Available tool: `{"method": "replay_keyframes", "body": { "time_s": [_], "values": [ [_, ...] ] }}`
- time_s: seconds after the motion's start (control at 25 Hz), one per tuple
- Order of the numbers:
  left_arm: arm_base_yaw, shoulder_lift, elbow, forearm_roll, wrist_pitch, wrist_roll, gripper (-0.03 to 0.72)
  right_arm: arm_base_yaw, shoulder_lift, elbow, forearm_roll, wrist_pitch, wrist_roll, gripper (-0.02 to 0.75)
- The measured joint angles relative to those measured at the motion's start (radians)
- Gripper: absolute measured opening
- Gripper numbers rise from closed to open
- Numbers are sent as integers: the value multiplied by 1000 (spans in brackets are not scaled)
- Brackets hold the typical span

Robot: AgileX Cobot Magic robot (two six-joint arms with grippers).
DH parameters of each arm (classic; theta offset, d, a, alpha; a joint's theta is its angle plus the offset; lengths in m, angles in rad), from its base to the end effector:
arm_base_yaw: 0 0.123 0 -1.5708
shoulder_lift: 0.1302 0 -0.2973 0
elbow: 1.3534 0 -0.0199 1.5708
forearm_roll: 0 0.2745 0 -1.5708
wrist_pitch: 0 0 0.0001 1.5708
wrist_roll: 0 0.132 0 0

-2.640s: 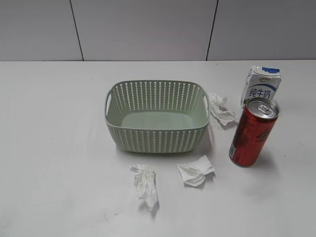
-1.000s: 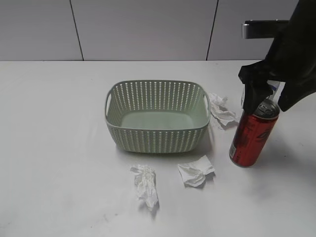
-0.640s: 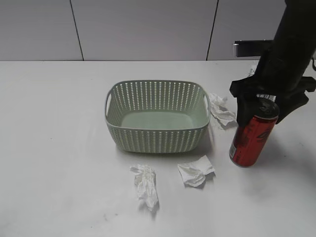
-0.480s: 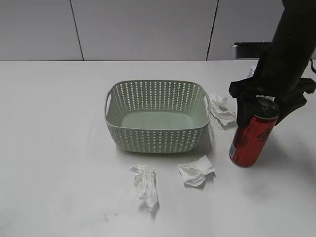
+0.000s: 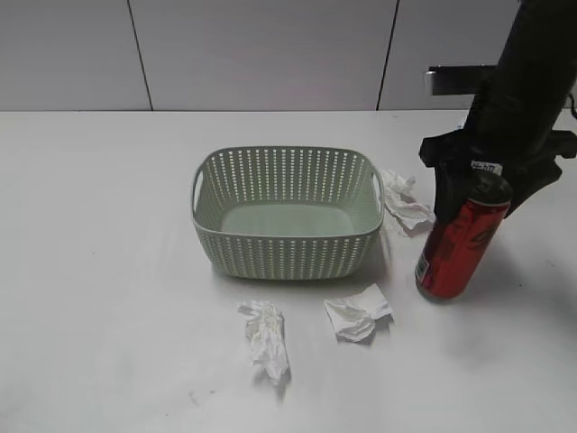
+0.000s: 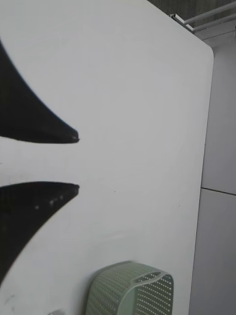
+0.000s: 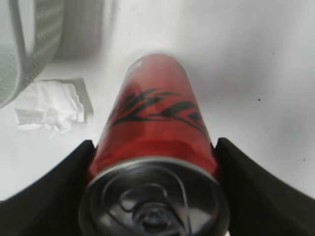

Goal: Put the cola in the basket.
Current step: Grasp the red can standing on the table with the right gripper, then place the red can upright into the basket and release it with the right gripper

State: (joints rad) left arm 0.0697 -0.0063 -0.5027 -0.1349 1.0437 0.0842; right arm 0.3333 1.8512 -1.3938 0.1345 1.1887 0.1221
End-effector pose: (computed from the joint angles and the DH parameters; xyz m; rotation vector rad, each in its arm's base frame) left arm 0.0403 -0.0126 0.2740 0.0201 2.0116 -0.0627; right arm 0.3572 0.1410 0.1839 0.2519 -3.1087 -0.1945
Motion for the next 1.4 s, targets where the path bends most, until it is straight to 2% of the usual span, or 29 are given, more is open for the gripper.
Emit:
{"method": "replay_keyframes", "body": {
  "time_s": [0.4, 0.76, 1.12, 1.4],
  "values": [
    [0, 0, 0, 0, 0, 0, 217, 47, -90, -238, -13, 12, -24, 526],
    [0, 0, 0, 0, 0, 0, 217, 189, -36, -460, -20, 19, -77, 526],
    [0, 0, 0, 0, 0, 0, 217, 260, 113, -513, -29, 21, -122, 526],
    [0, 0, 0, -1, 0, 0, 217, 274, 228, -513, -62, 4, -141, 526]
  ]
}}
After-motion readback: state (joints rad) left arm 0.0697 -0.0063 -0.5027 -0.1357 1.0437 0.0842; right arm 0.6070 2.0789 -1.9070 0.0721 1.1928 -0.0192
